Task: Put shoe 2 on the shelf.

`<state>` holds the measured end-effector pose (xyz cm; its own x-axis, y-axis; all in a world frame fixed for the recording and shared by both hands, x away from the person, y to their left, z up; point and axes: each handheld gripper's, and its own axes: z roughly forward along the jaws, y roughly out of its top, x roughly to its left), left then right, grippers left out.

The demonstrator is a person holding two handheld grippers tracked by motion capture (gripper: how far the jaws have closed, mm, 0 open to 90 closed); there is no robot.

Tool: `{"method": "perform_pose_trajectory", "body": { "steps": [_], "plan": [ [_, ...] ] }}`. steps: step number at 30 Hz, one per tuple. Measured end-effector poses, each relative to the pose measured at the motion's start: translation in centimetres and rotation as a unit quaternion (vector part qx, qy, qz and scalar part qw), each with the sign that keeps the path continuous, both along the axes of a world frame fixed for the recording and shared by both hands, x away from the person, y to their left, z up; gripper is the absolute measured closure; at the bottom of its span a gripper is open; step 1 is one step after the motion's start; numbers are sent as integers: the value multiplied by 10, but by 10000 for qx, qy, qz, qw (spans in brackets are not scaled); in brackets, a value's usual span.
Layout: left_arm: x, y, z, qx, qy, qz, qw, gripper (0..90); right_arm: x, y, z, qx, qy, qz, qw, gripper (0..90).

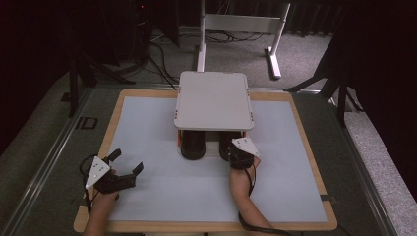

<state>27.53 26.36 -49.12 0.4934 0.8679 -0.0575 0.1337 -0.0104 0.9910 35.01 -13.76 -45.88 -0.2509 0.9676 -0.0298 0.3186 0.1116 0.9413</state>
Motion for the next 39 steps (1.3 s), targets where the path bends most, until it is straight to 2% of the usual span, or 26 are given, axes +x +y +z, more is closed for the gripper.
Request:
{"method": "perform_pose_trajectory", "body": {
  "steps": [4, 8, 9, 14, 15, 19, 22, 25, 27, 29, 32, 34, 39],
  "plan": [
    [0, 0, 0, -5, -5, -4, 10000, 12, 7, 2, 1, 31, 34, -55, 10000, 818],
    [0, 0, 0, 0, -4, -8, 10000, 12, 7, 2, 1, 9, 32, -33, 10000, 807],
    [0, 0, 0, 0, -4, -10, 10000, 12, 7, 1, 1, 11, 16, 5, 10000, 789],
    [0, 0, 0, 2, 12, -13, 10000, 12, 6, -7, 4, 424, 78, 297, 9986, 645],
    [0, 0, 0, -1, 8, -8, 10000, 13, 6, -9, 6, 431, 98, 353, 9984, 608],
    [0, 0, 0, -7, 11, -3, 10000, 12, 6, -11, 9, 412, 156, 500, 9978, 485],
    [0, 0, 0, -9, 12, -8, 10000, 12, 4, -15, 12, 382, 93, 600, 9974, 431],
    [0, 0, 0, -12, 15, -12, 10000, 13, 1, -20, 16, 432, 58, 647, 9970, 326],
    [0, 0, 0, -10, 12, -14, 10000, 12, 0, -24, 19, 409, 144, 764, 9961, 282],
    [0, 0, 0, -12, 4, -16, 10000, 12, -3, -31, 21, 474, 77, 874, 9950, 252],
    [0, 0, 0, -7, 9, -20, 10000, 12, -6, -38, 25, 356, 127, 1028, 9940, 170],
    [0, 0, 0, -5, 8, -17, 10000, 12, -9, -42, 26, 360, 79, 1147, 9927, 158],
    [0, 0, 0, -15, 2, -10, 10000, 12, -19, -53, 29, 185, -82, 1238, 9921, 159]
  ]
}}
